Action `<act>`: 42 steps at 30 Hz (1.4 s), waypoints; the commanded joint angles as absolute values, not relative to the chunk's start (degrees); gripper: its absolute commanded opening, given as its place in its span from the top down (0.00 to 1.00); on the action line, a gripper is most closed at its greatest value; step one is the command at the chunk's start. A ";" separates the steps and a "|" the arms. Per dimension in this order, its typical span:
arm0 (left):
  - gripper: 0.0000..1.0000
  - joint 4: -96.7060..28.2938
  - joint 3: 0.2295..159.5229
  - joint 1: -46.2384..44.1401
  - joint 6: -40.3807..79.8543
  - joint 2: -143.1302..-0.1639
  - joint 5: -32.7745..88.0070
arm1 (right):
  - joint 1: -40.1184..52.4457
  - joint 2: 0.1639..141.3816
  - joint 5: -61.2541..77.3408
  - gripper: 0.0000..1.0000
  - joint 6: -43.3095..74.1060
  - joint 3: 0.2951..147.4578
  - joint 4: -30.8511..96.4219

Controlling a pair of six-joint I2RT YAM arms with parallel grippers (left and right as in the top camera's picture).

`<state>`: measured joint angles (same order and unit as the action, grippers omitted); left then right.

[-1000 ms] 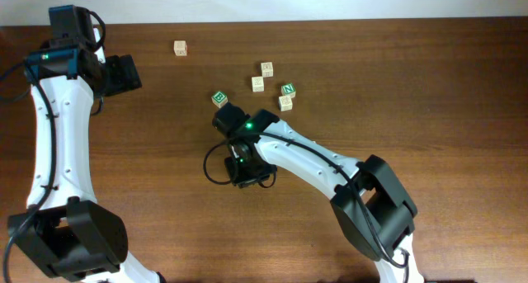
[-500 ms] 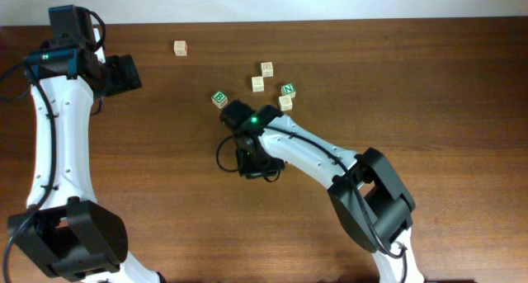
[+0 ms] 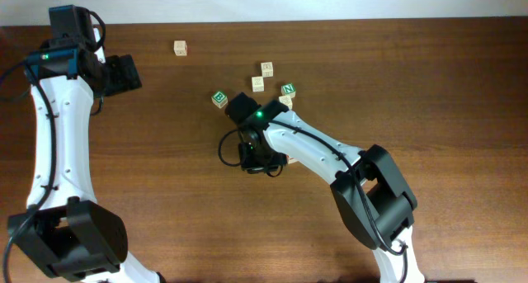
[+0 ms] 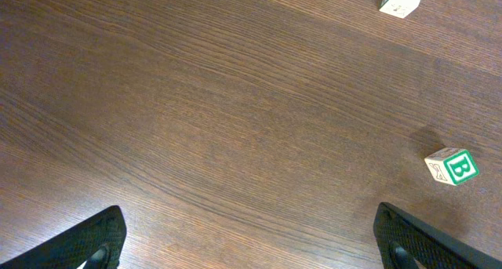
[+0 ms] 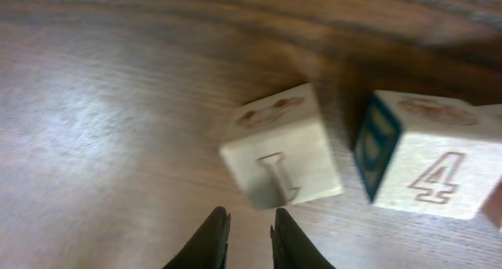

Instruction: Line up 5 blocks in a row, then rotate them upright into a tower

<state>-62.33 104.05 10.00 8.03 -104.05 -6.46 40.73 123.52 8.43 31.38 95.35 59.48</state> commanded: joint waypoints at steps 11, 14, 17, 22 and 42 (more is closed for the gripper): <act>0.01 -62.24 105.14 10.28 8.78 -104.14 -6.92 | 44.42 125.91 1.91 0.78 27.24 99.44 56.51; 0.01 -62.24 105.14 10.28 8.78 -104.14 -6.92 | 43.90 126.82 2.76 0.78 27.22 99.44 56.55; 0.01 -62.24 105.14 10.28 8.78 -104.14 -6.92 | 43.59 126.85 2.72 0.78 27.24 99.44 56.21; 0.01 -62.24 105.14 10.28 8.78 -104.14 -6.92 | 43.31 126.87 0.49 0.82 29.47 99.44 55.83; 0.01 -62.24 105.14 10.28 8.78 -104.14 -6.92 | 40.32 126.85 -3.22 0.89 39.75 99.44 58.15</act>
<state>-62.33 104.05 10.00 8.03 -104.05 -6.46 41.32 126.39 -1.65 37.76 98.63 57.56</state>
